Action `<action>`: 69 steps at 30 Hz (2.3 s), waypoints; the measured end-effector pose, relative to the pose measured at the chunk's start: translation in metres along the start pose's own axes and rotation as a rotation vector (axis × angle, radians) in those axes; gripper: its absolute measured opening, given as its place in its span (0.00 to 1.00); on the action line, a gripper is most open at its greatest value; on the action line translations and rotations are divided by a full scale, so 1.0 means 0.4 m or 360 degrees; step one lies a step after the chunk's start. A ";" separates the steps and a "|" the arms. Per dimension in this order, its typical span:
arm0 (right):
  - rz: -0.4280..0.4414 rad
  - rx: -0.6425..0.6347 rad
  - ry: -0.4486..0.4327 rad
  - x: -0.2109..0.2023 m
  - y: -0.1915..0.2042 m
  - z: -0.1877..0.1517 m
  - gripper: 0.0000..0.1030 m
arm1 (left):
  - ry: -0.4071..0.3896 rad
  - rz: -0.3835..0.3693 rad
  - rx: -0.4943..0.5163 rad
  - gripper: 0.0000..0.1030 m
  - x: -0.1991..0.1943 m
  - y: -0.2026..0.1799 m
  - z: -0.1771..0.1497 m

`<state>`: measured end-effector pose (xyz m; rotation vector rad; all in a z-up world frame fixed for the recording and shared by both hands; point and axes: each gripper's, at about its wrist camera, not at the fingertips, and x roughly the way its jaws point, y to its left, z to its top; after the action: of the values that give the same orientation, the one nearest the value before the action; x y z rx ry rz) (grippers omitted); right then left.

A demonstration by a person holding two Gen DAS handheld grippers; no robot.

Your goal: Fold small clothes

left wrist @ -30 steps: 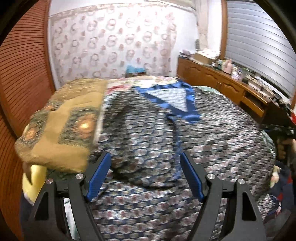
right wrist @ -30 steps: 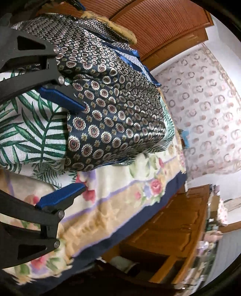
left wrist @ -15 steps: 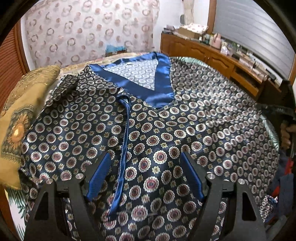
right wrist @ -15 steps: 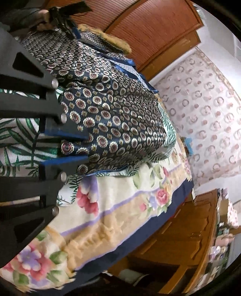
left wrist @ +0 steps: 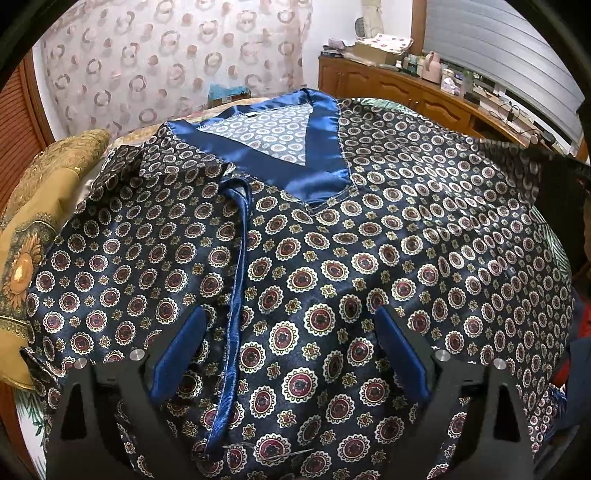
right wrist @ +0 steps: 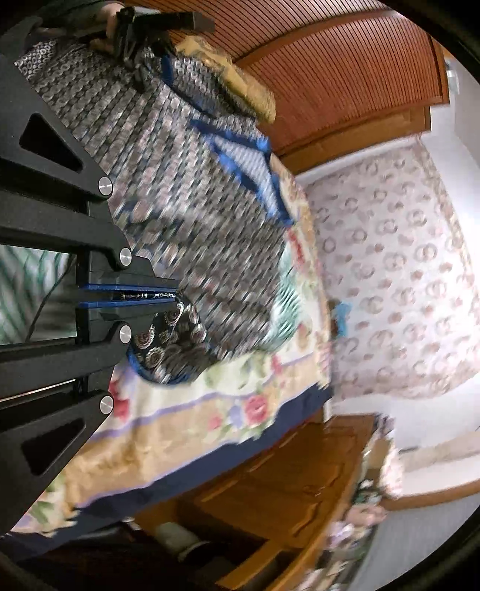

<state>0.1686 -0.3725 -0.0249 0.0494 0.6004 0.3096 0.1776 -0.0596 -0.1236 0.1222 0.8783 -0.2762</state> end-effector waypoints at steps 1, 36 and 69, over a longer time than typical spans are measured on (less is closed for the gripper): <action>0.0020 -0.0034 -0.0022 -0.002 0.027 0.009 0.03 | 0.0001 0.0001 0.0000 0.91 0.003 0.003 0.004; 0.0090 -0.0152 0.0061 0.117 0.078 0.056 0.56 | -0.0007 0.0027 -0.0030 0.91 -0.002 0.013 0.000; 0.0272 -0.0394 0.0220 0.445 0.240 0.254 0.05 | -0.0344 0.0143 -0.0225 0.91 -0.145 0.294 0.099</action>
<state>0.3385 -0.2231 -0.0259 -0.1611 0.6920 0.5545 0.2059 0.0554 -0.0544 -0.0001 0.6732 -0.1395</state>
